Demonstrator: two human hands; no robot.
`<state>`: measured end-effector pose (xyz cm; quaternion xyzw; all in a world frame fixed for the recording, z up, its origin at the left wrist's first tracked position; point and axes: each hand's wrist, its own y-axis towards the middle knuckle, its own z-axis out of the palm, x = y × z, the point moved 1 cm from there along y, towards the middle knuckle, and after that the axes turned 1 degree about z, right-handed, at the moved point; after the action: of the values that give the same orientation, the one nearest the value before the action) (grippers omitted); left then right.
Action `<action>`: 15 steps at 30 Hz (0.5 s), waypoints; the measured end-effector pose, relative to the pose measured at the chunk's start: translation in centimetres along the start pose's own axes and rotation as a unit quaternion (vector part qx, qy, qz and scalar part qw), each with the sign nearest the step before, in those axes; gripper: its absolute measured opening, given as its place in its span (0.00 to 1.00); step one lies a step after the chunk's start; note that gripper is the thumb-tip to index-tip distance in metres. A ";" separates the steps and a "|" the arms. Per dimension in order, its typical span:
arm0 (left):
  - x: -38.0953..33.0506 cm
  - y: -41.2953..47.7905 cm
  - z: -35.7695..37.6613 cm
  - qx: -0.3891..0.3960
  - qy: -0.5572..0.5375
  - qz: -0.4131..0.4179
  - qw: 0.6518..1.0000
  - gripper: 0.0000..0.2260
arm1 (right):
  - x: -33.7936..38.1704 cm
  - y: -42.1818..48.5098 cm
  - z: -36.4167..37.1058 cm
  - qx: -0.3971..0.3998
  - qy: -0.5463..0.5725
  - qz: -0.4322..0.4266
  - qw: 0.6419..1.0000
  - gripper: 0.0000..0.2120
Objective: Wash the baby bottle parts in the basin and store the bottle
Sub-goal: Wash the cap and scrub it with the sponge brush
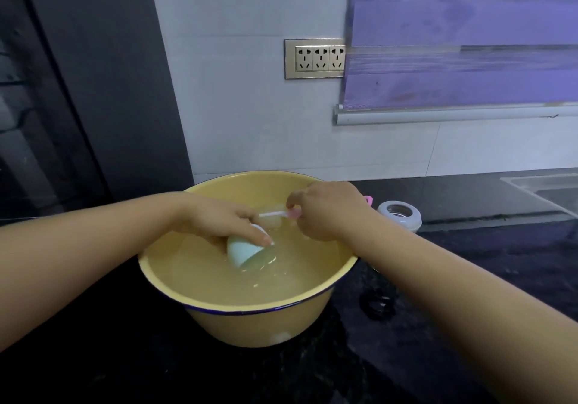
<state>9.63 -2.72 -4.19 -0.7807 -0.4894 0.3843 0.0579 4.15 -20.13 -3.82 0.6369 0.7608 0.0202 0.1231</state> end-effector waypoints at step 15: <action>0.6 -2.7 -0.9 -0.054 0.005 0.028 0.998 0.16 | 1.2 -0.3 0.0 0.163 -0.082 -0.127 0.975 0.16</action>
<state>8.45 -0.58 -2.63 -0.7976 -0.4873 0.3553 0.0074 3.71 -19.04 -4.05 0.5459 0.8160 -0.1722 0.0810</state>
